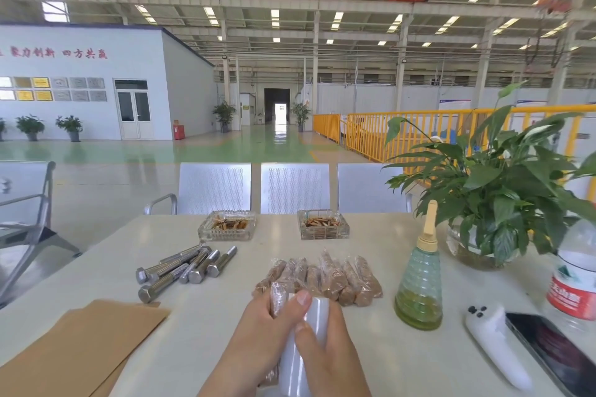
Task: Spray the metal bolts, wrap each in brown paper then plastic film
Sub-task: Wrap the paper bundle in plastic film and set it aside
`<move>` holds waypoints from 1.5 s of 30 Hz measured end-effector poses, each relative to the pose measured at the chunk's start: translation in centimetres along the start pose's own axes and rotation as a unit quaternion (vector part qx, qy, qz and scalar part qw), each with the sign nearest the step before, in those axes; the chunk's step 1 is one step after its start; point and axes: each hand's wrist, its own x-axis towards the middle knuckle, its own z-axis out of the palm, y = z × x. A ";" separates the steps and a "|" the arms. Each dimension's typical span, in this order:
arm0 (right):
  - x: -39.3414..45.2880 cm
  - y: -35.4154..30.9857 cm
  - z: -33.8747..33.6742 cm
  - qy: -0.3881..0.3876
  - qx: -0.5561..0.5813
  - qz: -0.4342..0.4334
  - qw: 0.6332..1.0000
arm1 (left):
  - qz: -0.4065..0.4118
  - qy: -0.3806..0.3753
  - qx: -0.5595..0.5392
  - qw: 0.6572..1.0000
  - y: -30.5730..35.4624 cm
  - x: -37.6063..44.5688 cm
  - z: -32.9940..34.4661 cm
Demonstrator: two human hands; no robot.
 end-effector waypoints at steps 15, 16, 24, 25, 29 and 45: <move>1.7 1.3 -1.3 0.059 -0.205 -0.002 0.977 | -0.068 0.045 -0.069 0.994 -1.5 0.0 -1.1; 2.0 1.6 -1.9 0.067 -0.181 -0.004 0.981 | -0.088 0.036 -0.073 0.993 -1.8 -0.1 -1.4; 3.4 3.3 -2.5 0.088 -0.100 -0.063 0.989 | -0.176 0.056 -0.202 0.962 -2.0 0.2 -2.0; 3.4 3.4 -2.5 0.089 -0.103 -0.068 0.988 | -0.177 0.053 -0.206 0.961 -1.7 0.3 -2.0; 3.9 4.2 -2.4 0.084 -0.123 -0.071 0.986 | -0.182 0.078 -0.208 0.958 -1.5 1.0 -1.5; 4.8 5.1 -3.0 0.107 -0.113 -0.022 0.988 | -0.190 0.003 0.003 0.982 2.7 10.0 1.7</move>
